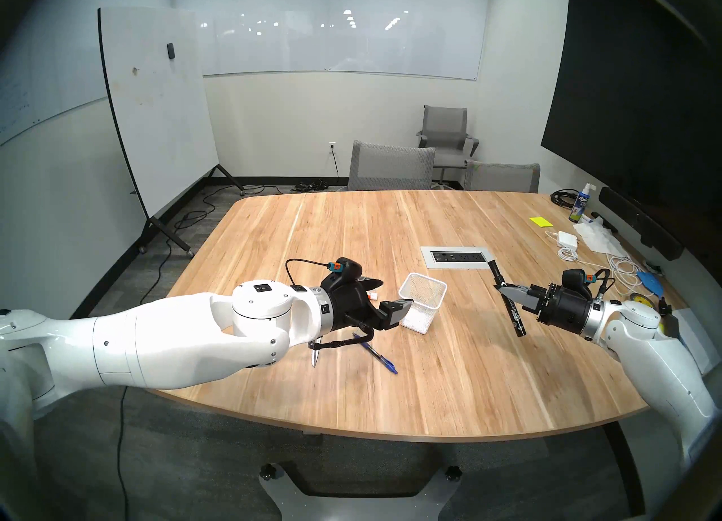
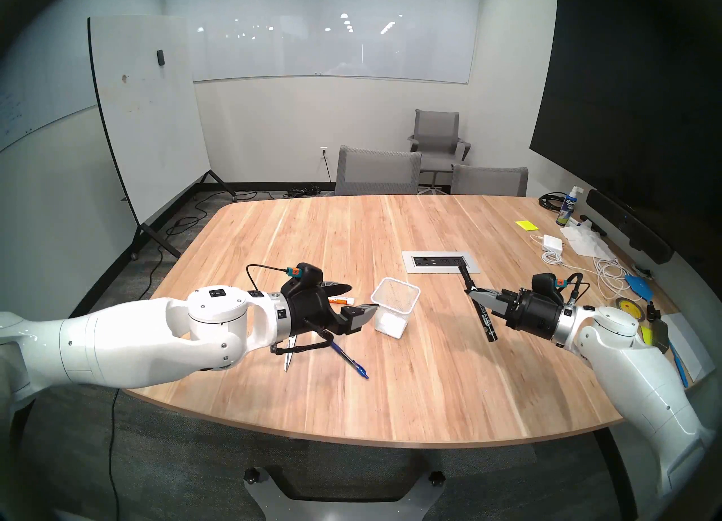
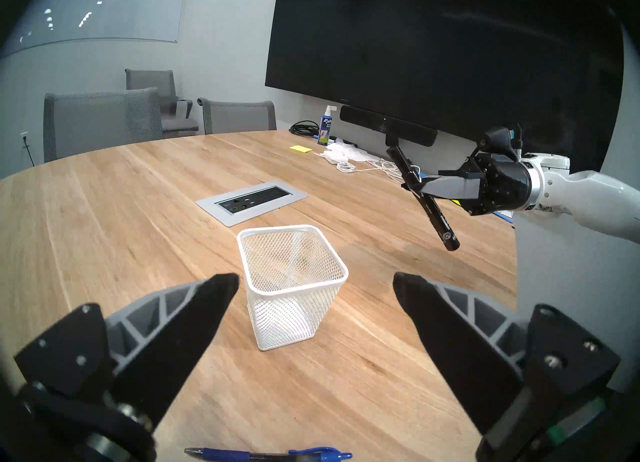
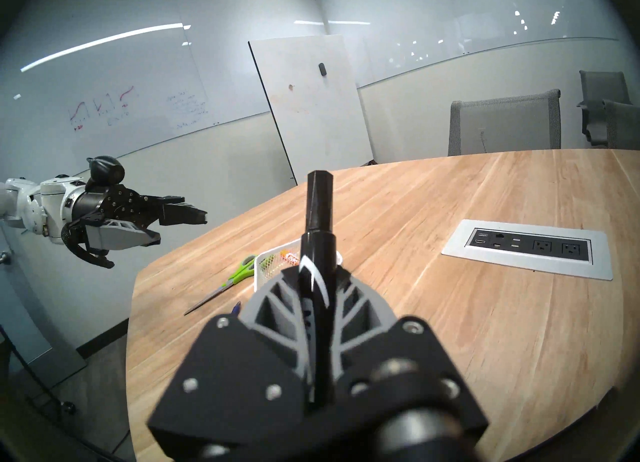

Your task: Place the pen, the marker, and the scissors into the pen holder

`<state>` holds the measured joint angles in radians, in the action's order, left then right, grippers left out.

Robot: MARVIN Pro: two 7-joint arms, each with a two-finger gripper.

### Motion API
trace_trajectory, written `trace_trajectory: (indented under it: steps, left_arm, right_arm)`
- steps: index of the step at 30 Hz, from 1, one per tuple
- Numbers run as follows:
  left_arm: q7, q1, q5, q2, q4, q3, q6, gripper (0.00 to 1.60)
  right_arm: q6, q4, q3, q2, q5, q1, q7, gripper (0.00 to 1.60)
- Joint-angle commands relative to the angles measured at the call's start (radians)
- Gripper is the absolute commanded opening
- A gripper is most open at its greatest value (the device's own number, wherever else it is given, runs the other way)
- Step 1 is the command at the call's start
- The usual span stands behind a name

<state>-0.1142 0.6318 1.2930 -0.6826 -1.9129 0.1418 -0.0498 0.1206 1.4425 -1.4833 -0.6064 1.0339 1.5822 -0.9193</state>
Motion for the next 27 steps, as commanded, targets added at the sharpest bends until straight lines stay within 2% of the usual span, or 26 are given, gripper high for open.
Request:
trace_trajectory:
  steps: [1,19,27]
  left_arm:
    - [-0.03,-0.017,0.007,-0.049,-0.025,0.027,0.019,1.6]
    - [-0.156,-0.006,0.057,-0.08,-0.06,0.045,0.048,1.6]
    - [-0.178,0.003,0.074,-0.086,-0.058,0.045,0.071,1.6]
  right_arm:
    - [-0.033,0.028,-0.026,-0.003,0.017,0.018,-0.021,0.0]
    - [-0.081,0.099,-0.073,-0.01,0.042,0.105,-0.057,0.0]
    - [-0.109,0.113,-0.09,-0.019,0.047,0.134,-0.081,0.0]
